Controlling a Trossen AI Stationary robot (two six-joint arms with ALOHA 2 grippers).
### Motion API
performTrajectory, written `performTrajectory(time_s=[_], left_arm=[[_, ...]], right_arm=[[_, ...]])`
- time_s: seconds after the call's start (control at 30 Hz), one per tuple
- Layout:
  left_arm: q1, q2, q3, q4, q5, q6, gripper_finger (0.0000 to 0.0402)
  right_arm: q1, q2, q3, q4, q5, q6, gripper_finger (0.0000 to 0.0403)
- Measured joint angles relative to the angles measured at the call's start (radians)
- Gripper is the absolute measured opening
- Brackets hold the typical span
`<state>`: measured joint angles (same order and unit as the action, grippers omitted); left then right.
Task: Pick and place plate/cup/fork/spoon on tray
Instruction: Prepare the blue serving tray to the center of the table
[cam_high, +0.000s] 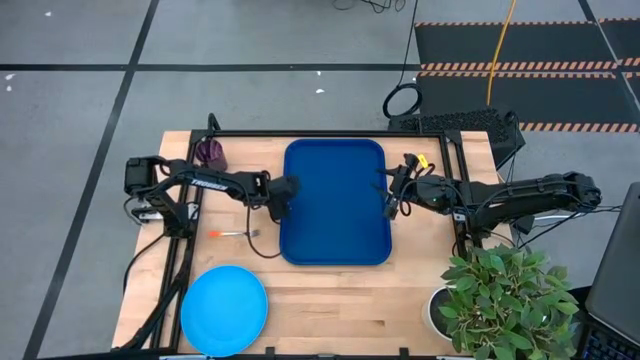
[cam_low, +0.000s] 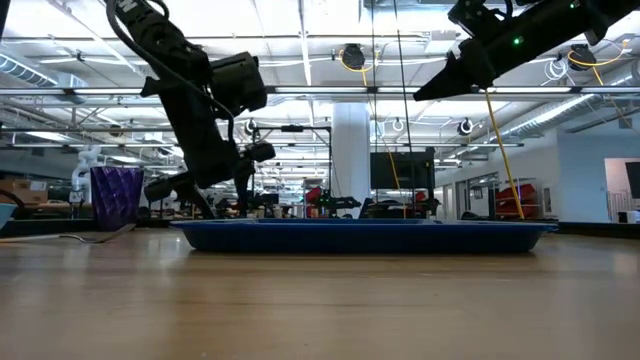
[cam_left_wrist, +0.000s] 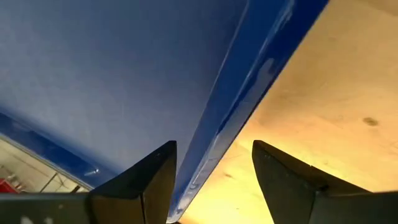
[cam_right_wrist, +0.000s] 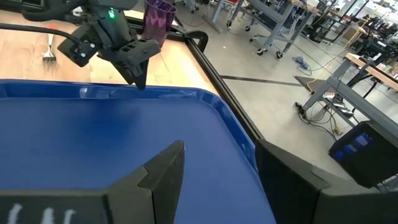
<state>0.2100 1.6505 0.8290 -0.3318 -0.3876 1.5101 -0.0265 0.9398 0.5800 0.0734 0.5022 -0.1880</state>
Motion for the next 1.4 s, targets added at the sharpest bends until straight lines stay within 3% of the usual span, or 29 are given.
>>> performTrajectory(time_s=[0.27,0.57,0.67,1.2,1.4], left_arm=[[0.018,0.058,-0.030,0.069,0.013,0.004,0.0187],[-0.005,0.093,-0.033,0.123,-0.060,0.004,0.0078],[-0.006,0.087,-0.033,0.140,-0.037,-0.006,0.0041],[-0.100,0.084,-0.035,0.100,-0.085,-0.041,0.0038],[-0.147,0.085,-0.005,0.063,-0.110,-0.154,0.0038]], right_arm=[[0.002,0.000,0.000,0.005,-0.006,0.004,0.0192],[0.005,0.000,-0.001,0.009,-0.006,0.004,0.0192],[0.005,0.000,0.000,0.013,-0.006,0.004,0.0192],[0.005,0.000,-0.001,0.014,-0.005,0.004,0.0192],[0.005,0.000,-0.001,0.019,-0.005,0.004,0.0192]])
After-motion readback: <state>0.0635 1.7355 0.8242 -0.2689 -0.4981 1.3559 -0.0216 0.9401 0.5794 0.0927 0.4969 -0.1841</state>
